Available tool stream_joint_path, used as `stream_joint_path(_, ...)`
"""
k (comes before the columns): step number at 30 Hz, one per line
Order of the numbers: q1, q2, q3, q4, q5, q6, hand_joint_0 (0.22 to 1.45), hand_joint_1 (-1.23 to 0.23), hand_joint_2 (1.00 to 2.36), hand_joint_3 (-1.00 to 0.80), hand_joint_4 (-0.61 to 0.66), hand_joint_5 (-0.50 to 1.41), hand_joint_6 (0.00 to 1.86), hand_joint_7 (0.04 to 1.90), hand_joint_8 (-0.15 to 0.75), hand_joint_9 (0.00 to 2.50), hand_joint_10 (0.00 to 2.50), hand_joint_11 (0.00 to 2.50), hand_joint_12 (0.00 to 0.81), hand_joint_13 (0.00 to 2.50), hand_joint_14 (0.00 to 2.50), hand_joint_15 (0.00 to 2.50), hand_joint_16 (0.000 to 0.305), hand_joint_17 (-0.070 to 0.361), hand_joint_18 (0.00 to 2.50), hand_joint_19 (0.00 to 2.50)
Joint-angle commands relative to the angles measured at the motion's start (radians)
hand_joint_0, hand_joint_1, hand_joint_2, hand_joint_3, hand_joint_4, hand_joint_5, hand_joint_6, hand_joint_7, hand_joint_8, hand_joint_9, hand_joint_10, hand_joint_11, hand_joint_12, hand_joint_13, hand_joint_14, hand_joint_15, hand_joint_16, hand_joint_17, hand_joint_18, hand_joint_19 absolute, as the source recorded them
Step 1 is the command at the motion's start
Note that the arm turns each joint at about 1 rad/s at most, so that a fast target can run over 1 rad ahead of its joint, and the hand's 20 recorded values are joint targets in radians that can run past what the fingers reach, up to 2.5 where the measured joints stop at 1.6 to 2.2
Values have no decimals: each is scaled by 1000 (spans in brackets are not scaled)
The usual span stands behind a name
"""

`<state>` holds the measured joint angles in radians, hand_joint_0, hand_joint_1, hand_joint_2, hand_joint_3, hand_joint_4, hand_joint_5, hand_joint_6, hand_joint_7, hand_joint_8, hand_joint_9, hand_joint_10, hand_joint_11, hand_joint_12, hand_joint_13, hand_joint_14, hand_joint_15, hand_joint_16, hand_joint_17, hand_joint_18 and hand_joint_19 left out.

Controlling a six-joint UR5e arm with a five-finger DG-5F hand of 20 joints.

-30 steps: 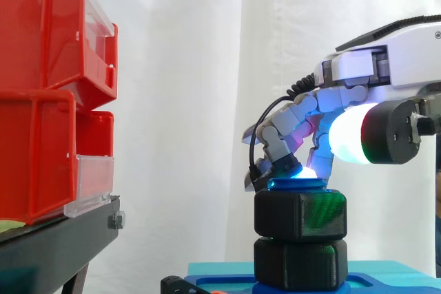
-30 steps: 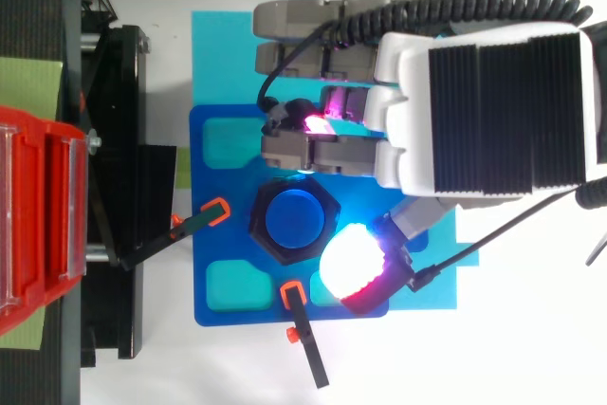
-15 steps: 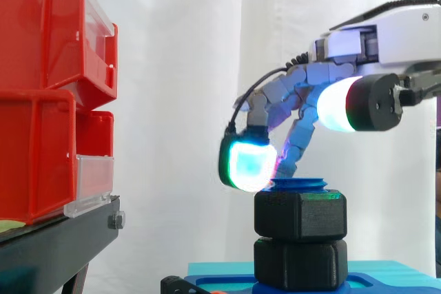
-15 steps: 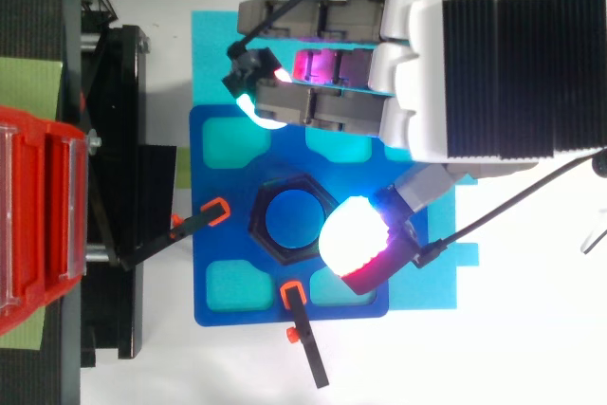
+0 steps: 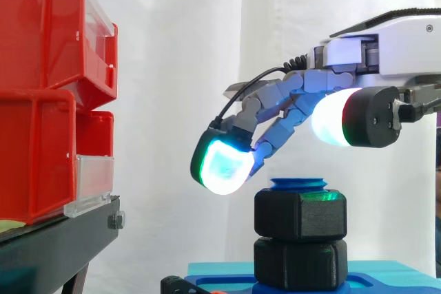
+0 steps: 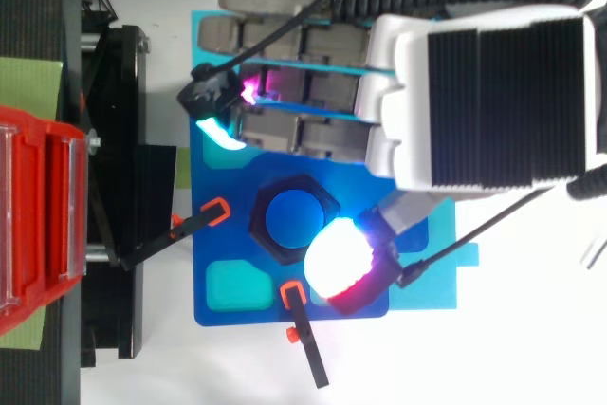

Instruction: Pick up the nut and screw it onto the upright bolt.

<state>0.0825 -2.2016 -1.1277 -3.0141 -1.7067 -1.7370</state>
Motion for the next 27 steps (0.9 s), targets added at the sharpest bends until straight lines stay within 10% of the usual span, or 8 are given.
stream_joint_path(1, 17, -7, -12, 34, 21, 17, 483, -10, 1000, -500, 174, -154, 501, 650, 231, 649, 0, 0, 342, 237, 0, 0, 39, 88, 0, 0)
stream_joint_path(27, 49, -20, -12, -20, 36, 65, 503, 10, 1000, -500, 197, -41, 503, 1307, 262, 658, 0, 0, 337, 309, 0, 0, 37, 83, 0, 0)
